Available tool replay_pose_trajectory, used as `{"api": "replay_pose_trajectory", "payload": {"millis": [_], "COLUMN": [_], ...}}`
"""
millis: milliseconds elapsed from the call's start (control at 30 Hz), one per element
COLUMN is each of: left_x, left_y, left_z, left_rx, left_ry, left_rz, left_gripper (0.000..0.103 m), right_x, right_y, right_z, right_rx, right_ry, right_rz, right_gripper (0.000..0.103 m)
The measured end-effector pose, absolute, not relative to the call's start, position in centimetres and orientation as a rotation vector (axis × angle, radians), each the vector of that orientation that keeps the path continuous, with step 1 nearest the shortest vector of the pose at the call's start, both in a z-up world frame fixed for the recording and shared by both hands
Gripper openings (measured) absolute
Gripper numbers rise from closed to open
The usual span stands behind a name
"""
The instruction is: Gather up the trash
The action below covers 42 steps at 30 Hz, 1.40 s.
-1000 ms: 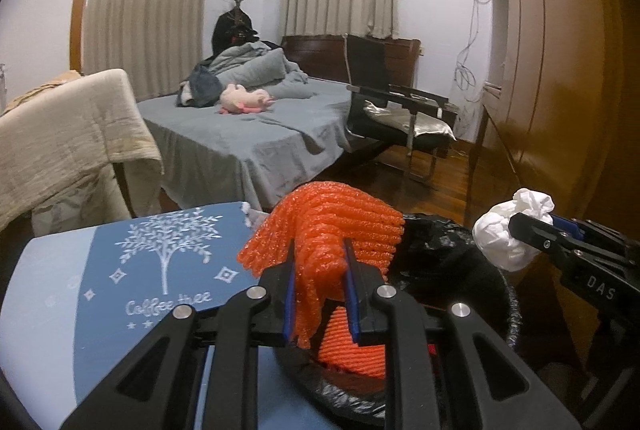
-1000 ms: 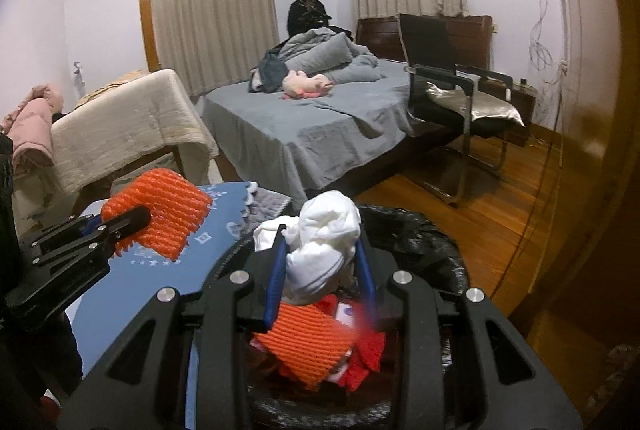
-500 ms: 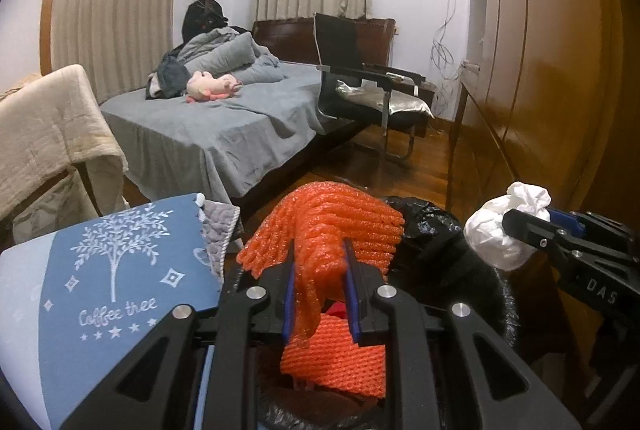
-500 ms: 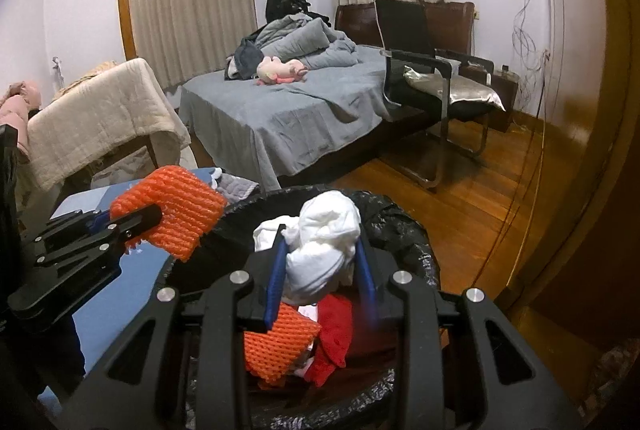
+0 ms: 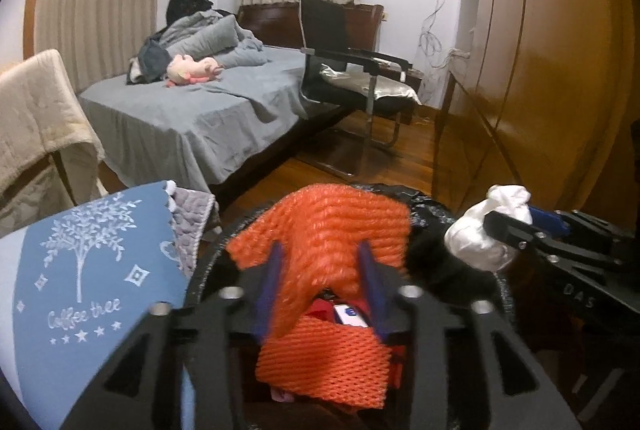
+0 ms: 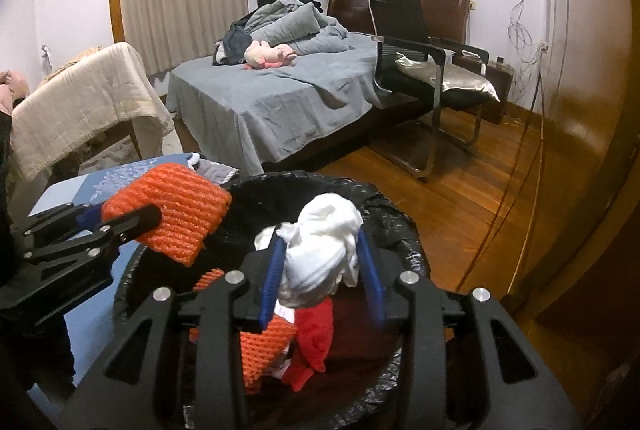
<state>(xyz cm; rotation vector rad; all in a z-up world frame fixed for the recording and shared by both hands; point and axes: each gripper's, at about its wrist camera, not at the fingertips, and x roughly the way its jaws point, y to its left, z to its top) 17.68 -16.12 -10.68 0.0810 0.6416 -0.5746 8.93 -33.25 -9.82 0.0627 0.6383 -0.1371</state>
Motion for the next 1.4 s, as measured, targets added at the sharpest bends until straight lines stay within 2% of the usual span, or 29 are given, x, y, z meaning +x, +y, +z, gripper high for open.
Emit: {"api": "replay_pose_trajectory", "payload": {"millis": [100, 267, 367, 433, 533, 667, 1400], "left_x": [17.6, 17.7, 17.7, 17.5, 17.2, 16.6, 9.8], "left_y": [-16.0, -15.3, -14.7, -14.1, -12.9, -11.4, -4.3], "left_z": [-10.7, -10.6, -10.2, -9.9, -9.1, -8.1, -3.2], "left_rx": [0.077, 0.062, 0.053, 0.049, 0.039, 0.036, 0.04], "left_ry": [0.638, 0.637, 0.629, 0.616, 0.598, 0.586, 0.536], "left_rz": [-0.585, -0.574, -0.555, -0.539, -0.507, -0.464, -0.322], "left_gripper": [0.059, 0.07, 0.076, 0.082, 0.089, 0.097, 0.097], "right_x": [8.9, 8.5, 8.2, 7.9, 7.5, 6.8, 3.2], "right_y": [-33.6, -33.6, -33.5, -33.3, -32.9, -32.4, -25.0], "right_z": [-10.0, -9.8, -9.4, -9.0, -8.3, -7.3, -1.4], "right_rx": [0.06, 0.057, 0.049, 0.043, 0.039, 0.057, 0.063], "right_ry": [0.637, 0.627, 0.613, 0.6, 0.586, 0.577, 0.555], "right_rz": [-0.147, -0.153, -0.157, -0.16, -0.157, -0.14, 0.021], "right_gripper": [0.05, 0.06, 0.075, 0.089, 0.094, 0.096, 0.098]}}
